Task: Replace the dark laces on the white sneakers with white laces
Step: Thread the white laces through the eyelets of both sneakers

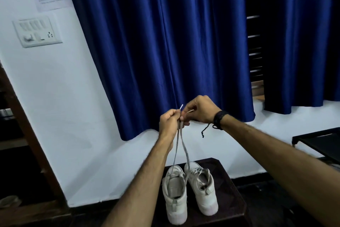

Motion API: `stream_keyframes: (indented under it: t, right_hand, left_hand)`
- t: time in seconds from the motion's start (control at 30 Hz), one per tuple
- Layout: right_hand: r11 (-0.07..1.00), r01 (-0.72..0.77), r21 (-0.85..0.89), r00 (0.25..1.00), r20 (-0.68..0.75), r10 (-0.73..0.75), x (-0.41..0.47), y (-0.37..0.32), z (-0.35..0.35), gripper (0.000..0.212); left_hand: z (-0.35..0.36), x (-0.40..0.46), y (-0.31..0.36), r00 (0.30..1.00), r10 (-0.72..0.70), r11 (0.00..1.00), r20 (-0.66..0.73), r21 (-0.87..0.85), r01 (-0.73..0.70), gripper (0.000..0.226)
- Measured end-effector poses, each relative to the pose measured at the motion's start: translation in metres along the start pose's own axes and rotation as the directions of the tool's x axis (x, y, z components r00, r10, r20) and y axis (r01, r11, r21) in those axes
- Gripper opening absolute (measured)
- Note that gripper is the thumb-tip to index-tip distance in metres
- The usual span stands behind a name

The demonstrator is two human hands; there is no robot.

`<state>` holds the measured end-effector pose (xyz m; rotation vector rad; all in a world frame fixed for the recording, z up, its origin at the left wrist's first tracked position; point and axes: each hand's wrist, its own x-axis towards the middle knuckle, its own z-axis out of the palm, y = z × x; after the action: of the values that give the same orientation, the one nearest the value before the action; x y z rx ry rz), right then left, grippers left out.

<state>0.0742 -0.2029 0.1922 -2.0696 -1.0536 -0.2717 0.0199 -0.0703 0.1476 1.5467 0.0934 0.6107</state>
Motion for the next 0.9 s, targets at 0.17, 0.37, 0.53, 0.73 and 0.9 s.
stream_keyframes:
  t: [0.17,0.37,0.53,0.73,0.9]
  right_hand:
    - [0.995,-0.046,0.093,0.996,0.075,0.039,-0.003,0.003,-0.003,0.007]
    - [0.997,-0.075,0.024,0.991,-0.107,0.077,-0.006,0.006,0.000,0.019]
    - [1.000,0.019,0.017,0.985,-0.172,-0.016,-0.006,0.010,-0.001,0.010]
    - [0.980,-0.003,0.199,0.979,-0.198,0.043,-0.007,0.007,0.010,0.033]
    - [0.918,-0.091,0.387,0.982,-0.118,0.147,-0.006,0.017,0.028,0.020]
  left_hand:
    - [-0.005,-0.001,-0.001,0.999,0.020,1.000,-0.034,0.021,-0.019,0.025]
    - [0.001,0.000,-0.010,0.996,0.083,0.987,-0.033,0.140,-0.077,0.026]
    - [0.000,0.002,-0.013,0.996,0.086,0.984,-0.011,0.160,-0.084,0.021]
    - [-0.002,0.005,-0.020,0.990,0.141,0.978,-0.014,0.159,-0.137,0.019]
    - [-0.004,0.007,-0.022,0.977,0.210,0.963,-0.027,0.177,-0.202,0.022]
